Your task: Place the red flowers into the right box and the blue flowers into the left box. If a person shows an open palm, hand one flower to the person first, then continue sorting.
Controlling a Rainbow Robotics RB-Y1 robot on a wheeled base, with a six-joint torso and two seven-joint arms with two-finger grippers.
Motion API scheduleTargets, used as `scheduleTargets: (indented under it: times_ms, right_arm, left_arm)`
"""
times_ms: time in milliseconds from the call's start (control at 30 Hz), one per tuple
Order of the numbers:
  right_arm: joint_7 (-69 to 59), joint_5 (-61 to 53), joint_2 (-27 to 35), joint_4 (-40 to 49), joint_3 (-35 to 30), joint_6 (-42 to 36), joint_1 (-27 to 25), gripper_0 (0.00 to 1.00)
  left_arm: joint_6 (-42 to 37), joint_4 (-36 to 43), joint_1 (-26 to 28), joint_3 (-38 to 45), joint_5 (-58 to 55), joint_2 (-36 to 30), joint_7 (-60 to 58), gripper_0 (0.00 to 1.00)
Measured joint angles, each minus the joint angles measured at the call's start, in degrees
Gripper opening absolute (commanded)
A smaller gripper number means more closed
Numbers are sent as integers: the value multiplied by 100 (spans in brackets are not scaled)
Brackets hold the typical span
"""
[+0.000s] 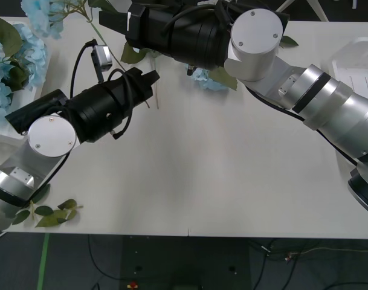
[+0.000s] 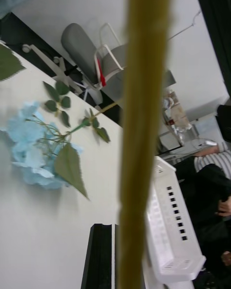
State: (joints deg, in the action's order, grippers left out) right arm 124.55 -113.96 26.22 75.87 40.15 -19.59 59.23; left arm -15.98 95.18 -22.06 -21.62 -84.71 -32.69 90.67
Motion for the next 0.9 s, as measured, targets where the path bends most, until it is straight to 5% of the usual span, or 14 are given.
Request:
scheduleTargets:
  times_ms: [133, 333, 567, 900]
  right_arm:
    - [-1, -443, 0, 4, -13, 3, 0, 87]
    - [-435, -1144, 11, 7, -171, 9, 0, 87]
    - [-3706, -841, 101, 6, -627, -57, 0, 87]
    - [-7710, 898, 281, -1026, -1593, -1542, 280, 93]
  left_arm:
    - [-100, -272, 0, 153, -25, -609, 0, 0]
    - [-1748, -819, 5, 1279, -61, -1208, 0, 0]
    - [-3138, -1642, -7, 2622, 390, -1753, 0, 0]
    - [-4149, -3064, -659, 2731, 1616, -2672, 0, 0]
